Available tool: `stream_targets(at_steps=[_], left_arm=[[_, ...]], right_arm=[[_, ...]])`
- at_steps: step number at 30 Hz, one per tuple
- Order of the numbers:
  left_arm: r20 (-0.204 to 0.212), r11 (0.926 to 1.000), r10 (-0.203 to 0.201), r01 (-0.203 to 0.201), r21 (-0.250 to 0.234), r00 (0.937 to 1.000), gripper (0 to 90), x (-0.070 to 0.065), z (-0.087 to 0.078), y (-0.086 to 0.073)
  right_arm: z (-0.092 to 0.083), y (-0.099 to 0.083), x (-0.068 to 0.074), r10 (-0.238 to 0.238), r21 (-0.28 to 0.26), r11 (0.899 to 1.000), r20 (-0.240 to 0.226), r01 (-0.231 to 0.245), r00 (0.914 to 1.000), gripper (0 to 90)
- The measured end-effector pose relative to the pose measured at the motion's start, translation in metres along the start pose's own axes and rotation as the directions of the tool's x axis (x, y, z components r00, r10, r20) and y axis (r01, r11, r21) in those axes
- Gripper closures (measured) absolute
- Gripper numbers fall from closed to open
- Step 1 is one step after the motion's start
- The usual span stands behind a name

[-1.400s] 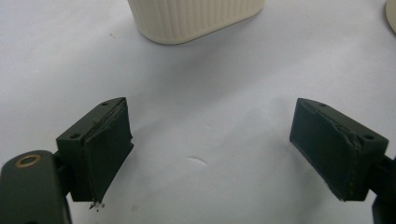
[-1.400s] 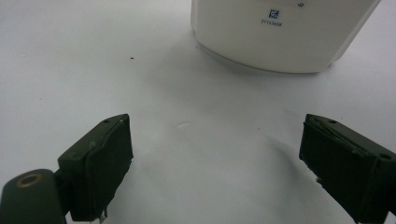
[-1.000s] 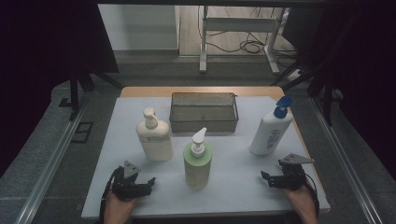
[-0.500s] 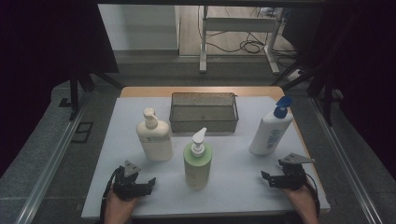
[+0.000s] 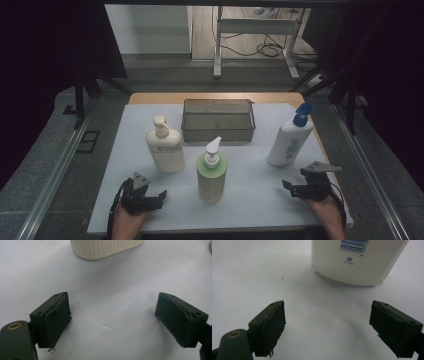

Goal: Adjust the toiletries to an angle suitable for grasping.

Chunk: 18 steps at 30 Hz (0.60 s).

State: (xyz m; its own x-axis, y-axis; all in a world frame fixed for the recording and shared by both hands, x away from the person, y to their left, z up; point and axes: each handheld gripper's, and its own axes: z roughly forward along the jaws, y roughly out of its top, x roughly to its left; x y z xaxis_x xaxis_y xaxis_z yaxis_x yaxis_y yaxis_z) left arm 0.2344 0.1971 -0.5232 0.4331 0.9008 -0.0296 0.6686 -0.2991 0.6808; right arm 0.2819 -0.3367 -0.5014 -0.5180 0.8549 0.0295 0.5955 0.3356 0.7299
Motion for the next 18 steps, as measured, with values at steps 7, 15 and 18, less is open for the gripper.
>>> stream_targets(at_steps=[7,15,18], left_arm=[[0.000,1.0000,0.001,-0.001,-0.001,1.0000,12.5,0.000,0.000,0.000],[-0.001,1.0000,-0.001,0.001,-0.003,1.0000,12.5,0.000,0.000,0.000],[-0.001,1.0000,0.002,-0.002,-0.001,1.0000,12.5,0.000,0.000,0.000]], right_arm=[[-0.002,0.002,-0.004,0.015,-0.001,1.000,-0.003,-0.015,0.9999,13.0],[-0.004,0.002,-0.011,0.045,-0.009,0.999,-0.004,-0.046,0.9990,13.2],[-0.007,0.003,-0.013,0.032,-0.010,0.999,-0.005,-0.032,0.9995,13.7]])
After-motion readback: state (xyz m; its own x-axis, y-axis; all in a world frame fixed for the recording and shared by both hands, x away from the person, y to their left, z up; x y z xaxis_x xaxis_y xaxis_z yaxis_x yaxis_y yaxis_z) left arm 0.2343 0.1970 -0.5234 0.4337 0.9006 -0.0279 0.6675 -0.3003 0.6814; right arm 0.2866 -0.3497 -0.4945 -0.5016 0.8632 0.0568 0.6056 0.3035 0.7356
